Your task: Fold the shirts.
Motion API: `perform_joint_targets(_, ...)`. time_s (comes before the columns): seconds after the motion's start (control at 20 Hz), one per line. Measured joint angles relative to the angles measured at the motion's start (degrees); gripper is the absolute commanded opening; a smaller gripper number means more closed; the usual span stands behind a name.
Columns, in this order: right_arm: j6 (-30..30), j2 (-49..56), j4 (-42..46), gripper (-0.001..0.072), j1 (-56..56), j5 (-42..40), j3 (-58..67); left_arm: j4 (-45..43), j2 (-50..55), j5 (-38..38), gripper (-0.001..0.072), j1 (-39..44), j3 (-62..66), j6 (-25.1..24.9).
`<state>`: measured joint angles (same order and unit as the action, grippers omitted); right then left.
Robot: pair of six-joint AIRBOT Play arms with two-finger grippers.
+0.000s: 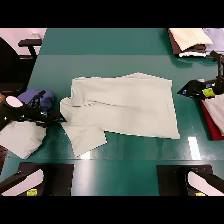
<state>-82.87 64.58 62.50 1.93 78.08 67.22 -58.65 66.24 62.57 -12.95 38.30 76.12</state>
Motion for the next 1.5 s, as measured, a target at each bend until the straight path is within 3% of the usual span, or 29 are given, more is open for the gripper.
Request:
perform_joint_targets(0.05, 0.0, -0.3, 0.0, 0.0432, 0.0, -0.1, -0.4, 1.9, -0.1, -0.8, 0.0539, 0.0, -1.0, -0.7)
perform_joint_targets(0.1, 0.0, -0.6, 0.0, 0.0432, 0.0, -0.2, -0.7, 3.5, -0.1, -1.7, 0.0357, 0.1, -1.7, -1.5)
perform_joint_targets(0.15, 0.0, -0.7, 0.0, 0.0432, 0.0, -0.2, -0.9, 4.3, -0.1, -2.9, 0.0124, 0.1, -2.4, -2.2)
perform_joint_targets(0.2, 0.0, -0.9, 0.0, 0.0432, 0.2, 0.0, -1.0, 4.6, 0.0, -3.5, 0.0026, 0.1, -2.9, -2.8)
perform_joint_targets(0.4, 0.0, -1.8, 0.4, 0.0433, 4.3, 2.9, -4.2, 7.5, -0.2, -2.8, 0.0026, 0.1, -2.4, -4.7)
perform_joint_targets(0.55, 0.0, -4.3, 0.8, 0.0543, 11.7, 4.3, -12.9, 8.0, -0.2, -0.9, 0.0027, 0.1, -0.1, -5.6)
perform_joint_targets(0.8, 0.0, -7.9, 1.7, 0.0531, 25.0, 4.9, -30.9, 8.4, -0.2, 0.2, 0.0026, 0.1, 3.4, -5.9)
perform_joint_targets(1.0, 0.0, -7.9, -1.0, 0.0527, 26.7, 0.8, -38.7, 8.7, -0.2, 0.5, 0.0026, 0.1, 4.4, -6.0)
perform_joint_targets(1.15, 0.0, -4.9, -4.6, 0.0424, 22.7, -2.1, -40.0, 8.8, -0.2, 0.5, 0.0027, 0.1, 4.6, -6.0)
perform_joint_targets(1.25, 0.0, -2.8, -6.2, 0.0233, 18.8, -4.8, -39.0, 8.8, -0.2, 0.5, 0.0026, 0.1, 4.7, -6.0)
perform_joint_targets(1.4, 0.0, -1.1, -5.7, 0.0014, 12.3, -9.4, -35.8, 8.5, -1.4, 0.5, 0.0026, 0.1, 5.4, -5.7)
perform_joint_targets(1.5, 0.0, -1.7, -5.6, 0.0014, 8.7, -10.3, -32.9, 8.2, -4.2, 0.4, 0.0025, 0.1, 6.9, -4.8)
